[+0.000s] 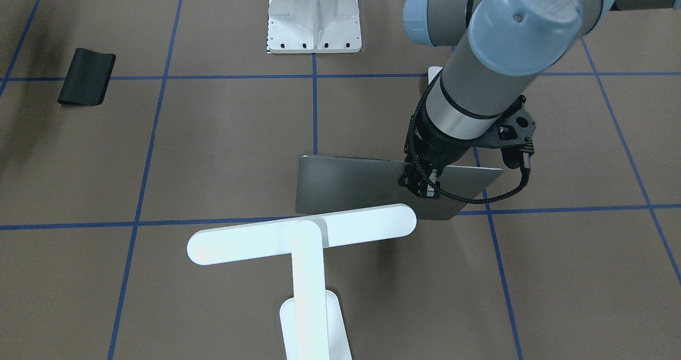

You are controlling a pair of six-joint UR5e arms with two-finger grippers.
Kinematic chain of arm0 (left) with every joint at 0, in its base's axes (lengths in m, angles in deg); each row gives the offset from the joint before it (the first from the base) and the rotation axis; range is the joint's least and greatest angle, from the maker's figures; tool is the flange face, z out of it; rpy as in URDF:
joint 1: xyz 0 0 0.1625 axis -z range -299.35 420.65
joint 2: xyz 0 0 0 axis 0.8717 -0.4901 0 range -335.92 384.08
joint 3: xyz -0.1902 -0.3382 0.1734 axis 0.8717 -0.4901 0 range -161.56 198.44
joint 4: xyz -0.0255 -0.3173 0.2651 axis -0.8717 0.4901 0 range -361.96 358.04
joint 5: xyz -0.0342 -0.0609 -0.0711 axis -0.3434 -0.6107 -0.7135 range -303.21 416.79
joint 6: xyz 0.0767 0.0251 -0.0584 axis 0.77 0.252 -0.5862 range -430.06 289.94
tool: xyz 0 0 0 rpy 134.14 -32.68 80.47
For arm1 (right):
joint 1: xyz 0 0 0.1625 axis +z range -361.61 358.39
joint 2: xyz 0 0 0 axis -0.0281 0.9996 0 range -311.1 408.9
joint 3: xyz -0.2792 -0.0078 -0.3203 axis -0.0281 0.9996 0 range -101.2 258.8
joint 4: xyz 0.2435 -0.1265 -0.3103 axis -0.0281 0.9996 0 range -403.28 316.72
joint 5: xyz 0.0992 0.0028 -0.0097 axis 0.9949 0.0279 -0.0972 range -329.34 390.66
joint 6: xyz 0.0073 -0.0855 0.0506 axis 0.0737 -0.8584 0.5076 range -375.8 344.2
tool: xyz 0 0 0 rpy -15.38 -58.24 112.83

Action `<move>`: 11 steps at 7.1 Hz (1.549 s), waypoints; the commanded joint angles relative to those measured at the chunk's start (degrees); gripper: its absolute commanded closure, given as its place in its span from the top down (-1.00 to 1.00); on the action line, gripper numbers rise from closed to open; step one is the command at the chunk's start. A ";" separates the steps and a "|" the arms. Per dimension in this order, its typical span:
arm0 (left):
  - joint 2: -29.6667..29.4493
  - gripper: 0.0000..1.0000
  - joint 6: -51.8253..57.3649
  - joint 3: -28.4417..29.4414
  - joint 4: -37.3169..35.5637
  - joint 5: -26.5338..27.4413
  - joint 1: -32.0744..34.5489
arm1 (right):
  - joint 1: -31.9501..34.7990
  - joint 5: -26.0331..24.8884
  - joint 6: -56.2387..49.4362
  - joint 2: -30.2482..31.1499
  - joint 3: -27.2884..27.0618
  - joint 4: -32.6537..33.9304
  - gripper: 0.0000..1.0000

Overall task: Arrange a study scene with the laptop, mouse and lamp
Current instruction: 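Carry the laptop with the left gripper toward the lamp base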

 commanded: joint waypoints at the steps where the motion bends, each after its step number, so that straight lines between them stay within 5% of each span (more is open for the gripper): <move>1: -0.03 -1.00 -1.77 1.61 2.65 2.84 -2.19 | 0.00 0.09 0.00 -0.02 0.15 0.01 1.00; 11: 2.79 -1.00 -8.54 3.01 10.74 10.75 -8.01 | 0.00 0.26 0.00 -0.02 0.15 0.10 1.00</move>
